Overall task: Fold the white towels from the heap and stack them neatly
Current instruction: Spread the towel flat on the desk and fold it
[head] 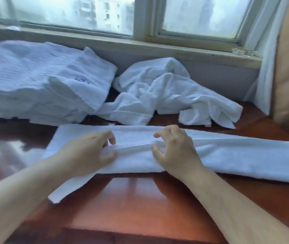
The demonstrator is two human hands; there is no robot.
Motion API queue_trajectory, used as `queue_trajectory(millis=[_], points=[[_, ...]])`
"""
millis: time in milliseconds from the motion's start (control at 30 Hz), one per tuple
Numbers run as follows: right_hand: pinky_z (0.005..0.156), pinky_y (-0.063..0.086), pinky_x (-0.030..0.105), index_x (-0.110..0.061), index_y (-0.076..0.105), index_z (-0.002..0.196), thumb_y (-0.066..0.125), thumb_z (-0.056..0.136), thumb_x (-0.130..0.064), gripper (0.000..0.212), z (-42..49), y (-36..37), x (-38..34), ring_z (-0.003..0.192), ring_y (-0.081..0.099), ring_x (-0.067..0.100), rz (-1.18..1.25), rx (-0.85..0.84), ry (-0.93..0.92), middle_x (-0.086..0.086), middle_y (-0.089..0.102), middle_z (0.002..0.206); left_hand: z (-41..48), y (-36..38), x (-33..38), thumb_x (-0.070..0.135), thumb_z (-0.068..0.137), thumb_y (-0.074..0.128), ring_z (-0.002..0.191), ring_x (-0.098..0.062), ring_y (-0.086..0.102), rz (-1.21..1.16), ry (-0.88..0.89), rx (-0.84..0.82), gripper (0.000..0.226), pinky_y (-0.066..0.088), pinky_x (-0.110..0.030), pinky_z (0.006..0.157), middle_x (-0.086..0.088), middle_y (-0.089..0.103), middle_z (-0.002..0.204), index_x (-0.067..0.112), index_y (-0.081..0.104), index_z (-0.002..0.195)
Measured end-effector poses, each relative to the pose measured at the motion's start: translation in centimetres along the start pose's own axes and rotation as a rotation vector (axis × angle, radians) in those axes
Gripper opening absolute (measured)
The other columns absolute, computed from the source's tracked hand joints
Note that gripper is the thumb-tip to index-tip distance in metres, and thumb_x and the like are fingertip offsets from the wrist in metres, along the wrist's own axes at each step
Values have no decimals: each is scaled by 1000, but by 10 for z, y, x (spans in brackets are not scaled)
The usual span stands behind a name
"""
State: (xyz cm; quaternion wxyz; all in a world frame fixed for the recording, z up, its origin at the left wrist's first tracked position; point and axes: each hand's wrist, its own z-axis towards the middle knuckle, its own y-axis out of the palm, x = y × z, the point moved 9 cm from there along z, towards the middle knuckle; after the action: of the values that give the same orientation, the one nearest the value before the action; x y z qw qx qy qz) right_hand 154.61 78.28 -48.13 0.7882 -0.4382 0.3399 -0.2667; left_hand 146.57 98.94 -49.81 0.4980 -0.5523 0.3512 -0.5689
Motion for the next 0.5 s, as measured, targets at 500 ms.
queue_trajectory(millis=[500], points=[[73, 50, 33, -16, 70, 101, 70, 93, -23, 11, 1, 33, -133, 85, 65, 24, 60, 36, -421, -1, 70, 90, -97, -32, -83, 25, 74, 65, 116, 26, 35, -187, 100, -123, 83, 27, 1, 92, 45, 35, 129, 56, 23, 139]])
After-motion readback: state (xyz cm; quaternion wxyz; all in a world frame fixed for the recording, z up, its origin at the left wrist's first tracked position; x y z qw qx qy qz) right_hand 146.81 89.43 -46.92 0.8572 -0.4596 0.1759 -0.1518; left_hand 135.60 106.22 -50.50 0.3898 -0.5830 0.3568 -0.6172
